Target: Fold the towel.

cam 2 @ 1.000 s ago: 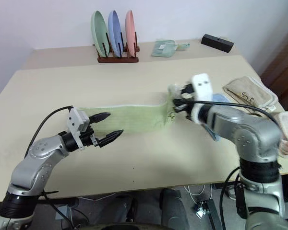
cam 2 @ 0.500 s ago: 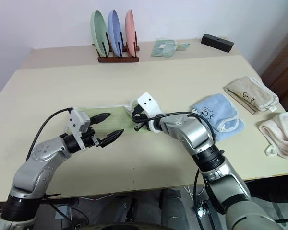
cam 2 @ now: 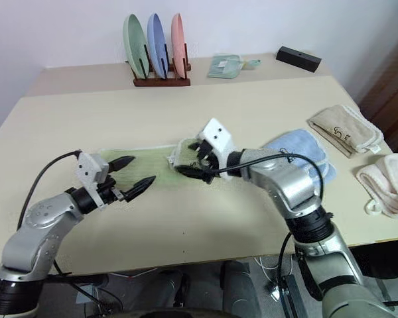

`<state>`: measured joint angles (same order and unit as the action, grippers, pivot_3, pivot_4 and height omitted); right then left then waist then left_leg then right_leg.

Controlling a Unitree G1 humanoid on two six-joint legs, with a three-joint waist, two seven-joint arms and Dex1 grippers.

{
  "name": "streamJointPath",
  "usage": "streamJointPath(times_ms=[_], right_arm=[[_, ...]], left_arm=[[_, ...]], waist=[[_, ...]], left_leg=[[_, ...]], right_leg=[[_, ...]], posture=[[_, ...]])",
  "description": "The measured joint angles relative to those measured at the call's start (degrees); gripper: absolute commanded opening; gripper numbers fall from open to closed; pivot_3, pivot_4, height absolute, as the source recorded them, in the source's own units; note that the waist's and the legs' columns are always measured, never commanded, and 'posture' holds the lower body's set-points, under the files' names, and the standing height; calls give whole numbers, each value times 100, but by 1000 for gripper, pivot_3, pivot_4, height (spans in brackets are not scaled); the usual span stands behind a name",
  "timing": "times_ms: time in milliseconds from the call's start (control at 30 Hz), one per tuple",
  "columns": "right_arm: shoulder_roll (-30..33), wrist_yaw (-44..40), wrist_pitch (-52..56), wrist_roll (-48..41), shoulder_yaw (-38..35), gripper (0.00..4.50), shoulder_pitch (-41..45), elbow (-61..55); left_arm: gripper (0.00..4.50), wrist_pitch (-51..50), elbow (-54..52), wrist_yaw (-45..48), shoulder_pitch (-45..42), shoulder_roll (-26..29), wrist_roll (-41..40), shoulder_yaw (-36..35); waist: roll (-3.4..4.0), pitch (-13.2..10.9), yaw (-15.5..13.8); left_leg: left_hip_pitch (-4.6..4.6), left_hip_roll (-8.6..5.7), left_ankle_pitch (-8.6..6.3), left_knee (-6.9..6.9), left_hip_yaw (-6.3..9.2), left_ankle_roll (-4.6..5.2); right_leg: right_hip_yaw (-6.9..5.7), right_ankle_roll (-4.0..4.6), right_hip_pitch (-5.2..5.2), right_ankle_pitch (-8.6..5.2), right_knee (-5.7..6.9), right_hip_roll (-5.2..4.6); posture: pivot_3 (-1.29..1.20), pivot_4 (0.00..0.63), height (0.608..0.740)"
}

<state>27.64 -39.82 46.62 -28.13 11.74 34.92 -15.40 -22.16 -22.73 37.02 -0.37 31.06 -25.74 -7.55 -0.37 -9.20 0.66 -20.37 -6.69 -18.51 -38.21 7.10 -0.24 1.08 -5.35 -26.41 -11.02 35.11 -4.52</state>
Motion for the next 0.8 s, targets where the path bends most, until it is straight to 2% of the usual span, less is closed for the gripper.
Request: streamJointPath(times_ms=[33,100,200,233,333,567,800], right_arm=[[-46,30,-37,-23,-162,2876,17,64],[-137,160,-204,111,-294,1944,156,445],[-267,287,-726,589,-257,245,283,1225],[-338,305,-851,695,-234,33,299,1410],[-554,268,-1735,1325,176,33,389,2296],[-1077,-88,-3137,2094,743,33,383,3610],[-1079,-187,-3748,2627,948,33,145,3732]], left_arm=[[4500,0,3,-9,31,12,-1,-74],[4500,0,8,-43,81,24,-3,-193],[4500,1,23,-74,177,24,0,-290],[4500,1,26,-77,196,21,1,-288],[4500,3,29,-99,221,-21,4,-273],[4500,0,-26,-227,412,-132,4,-278],[4500,-3,-222,-349,752,-181,0,-292]], waist=[[0,0,1],[0,0,0],[0,0,-4],[0,0,-6],[0,0,3],[1,0,13],[-1,3,3]], left_leg=[[1,1,0,1,0,0],[2,1,0,0,-2,-1],[1,0,1,0,-3,-1],[0,0,1,0,-3,-1],[0,0,1,1,-5,-2],[1,1,2,1,-6,-3],[11,0,1,1,-5,-3]], right_leg=[[0,0,0,0,1,1],[1,1,1,0,2,0],[1,1,1,0,1,-1],[0,1,0,0,1,-1],[1,1,-2,0,1,-1],[2,1,-4,1,4,0],[1,1,7,0,3,1]], posture=[[0,150,733],[0,150,733],[0,150,733],[0,150,733],[0,150,733],[0,150,733],[0,150,733]])
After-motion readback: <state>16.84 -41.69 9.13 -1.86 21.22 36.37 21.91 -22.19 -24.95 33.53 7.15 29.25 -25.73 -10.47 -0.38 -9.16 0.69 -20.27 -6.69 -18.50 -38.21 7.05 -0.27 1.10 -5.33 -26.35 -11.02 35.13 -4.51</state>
